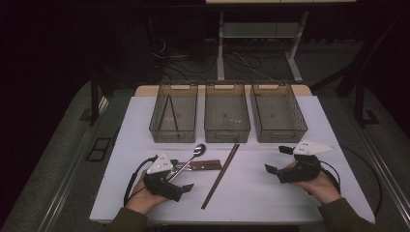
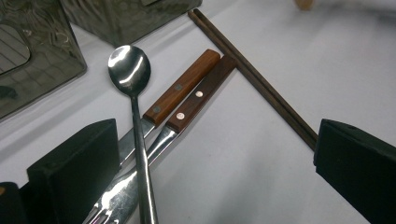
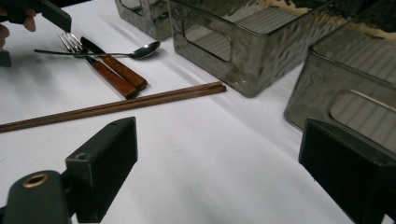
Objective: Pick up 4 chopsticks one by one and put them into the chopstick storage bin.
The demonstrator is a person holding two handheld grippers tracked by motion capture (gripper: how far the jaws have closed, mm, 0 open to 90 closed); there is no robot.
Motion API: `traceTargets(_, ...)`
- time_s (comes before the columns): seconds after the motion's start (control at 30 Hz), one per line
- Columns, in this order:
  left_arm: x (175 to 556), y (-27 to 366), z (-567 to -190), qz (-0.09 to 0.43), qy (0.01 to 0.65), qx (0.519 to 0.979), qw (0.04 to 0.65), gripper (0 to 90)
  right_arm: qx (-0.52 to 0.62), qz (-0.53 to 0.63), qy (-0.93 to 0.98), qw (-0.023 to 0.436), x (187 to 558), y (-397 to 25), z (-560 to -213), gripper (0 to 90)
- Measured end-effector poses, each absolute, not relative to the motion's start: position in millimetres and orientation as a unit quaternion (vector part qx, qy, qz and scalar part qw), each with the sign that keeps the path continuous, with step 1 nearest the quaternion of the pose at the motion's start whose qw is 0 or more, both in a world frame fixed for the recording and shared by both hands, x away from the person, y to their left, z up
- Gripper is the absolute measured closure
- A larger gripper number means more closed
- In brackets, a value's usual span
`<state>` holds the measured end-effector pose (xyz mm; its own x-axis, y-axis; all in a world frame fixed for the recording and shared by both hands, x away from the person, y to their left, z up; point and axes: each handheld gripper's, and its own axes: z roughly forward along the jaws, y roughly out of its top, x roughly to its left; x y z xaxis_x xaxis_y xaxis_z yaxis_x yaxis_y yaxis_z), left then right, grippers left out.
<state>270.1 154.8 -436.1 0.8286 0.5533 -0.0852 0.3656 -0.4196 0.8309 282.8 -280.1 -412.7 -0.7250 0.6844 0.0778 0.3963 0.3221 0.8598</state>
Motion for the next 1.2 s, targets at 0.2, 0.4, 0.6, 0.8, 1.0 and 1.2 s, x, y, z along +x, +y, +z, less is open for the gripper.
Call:
traceTargets(0.2,271,155,-436,0.103,0.272,0.838,0.462,0.0,0.361,0.482,0.783,0.156,267,-292,-423,10.9)
traceTargets(0.4,272,154,-433,0.104,0.280,0.837,0.458,3.4,0.372,0.472,0.784,0.157,256,-301,-434,10.9)
traceTargets(0.6,270,146,-429,0.091,0.270,0.838,0.465,25.1,0.367,0.463,0.793,0.150,258,-295,-438,10.9)
traceTargets(0.8,269,134,-425,0.057,0.254,0.839,0.479,51.3,0.363,0.452,0.802,0.146,259,-289,-440,10.9)
traceTargets(1.0,265,112,-429,0.022,0.233,0.855,0.462,76.6,0.362,0.449,0.804,0.146,259,-288,-441,11.0)
traceTargets(1.2,263,92,-436,-0.002,0.211,0.872,0.443,89.4,0.363,0.447,0.805,0.146,259,-288,-441,11.1)
